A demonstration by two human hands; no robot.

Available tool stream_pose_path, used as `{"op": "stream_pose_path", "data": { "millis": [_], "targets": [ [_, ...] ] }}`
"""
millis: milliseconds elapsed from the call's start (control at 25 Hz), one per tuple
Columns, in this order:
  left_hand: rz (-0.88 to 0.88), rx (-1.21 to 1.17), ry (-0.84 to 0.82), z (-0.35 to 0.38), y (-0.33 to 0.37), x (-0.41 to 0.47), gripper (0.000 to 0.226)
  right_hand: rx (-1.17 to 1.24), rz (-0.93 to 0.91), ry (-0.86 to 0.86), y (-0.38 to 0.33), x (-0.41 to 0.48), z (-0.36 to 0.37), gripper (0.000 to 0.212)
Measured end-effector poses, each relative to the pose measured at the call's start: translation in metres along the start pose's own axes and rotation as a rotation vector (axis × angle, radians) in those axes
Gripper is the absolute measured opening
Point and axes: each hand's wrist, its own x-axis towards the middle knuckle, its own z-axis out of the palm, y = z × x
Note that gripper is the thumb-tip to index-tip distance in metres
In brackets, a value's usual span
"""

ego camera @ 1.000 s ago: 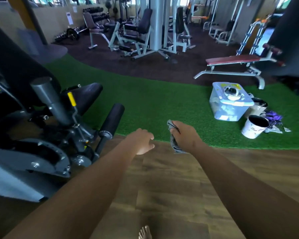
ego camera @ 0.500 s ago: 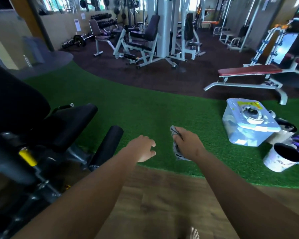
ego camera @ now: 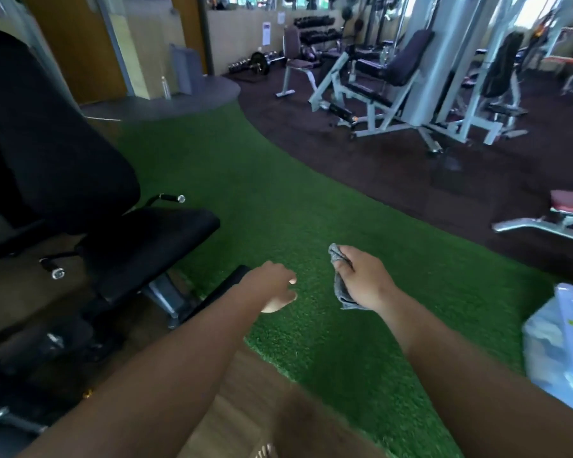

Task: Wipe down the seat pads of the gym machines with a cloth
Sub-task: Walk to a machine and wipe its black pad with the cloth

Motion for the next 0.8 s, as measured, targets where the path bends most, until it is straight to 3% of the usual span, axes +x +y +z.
{"op": "stream_pose_path", "data": {
  "millis": [560,800],
  "targets": [
    [-0.081,-0.012,0.001,-0.133,-0.091,0.365,0.049,0.022,-0.019,-0.019,0.052,0.403,-0.047,0.035],
    [-0.295,-0.084,0.076,-0.181,-0.138,0.508,0.049,-0.005,-0.187,-0.135,0.075,0.597,-0.065,0.038]
  ]
}}
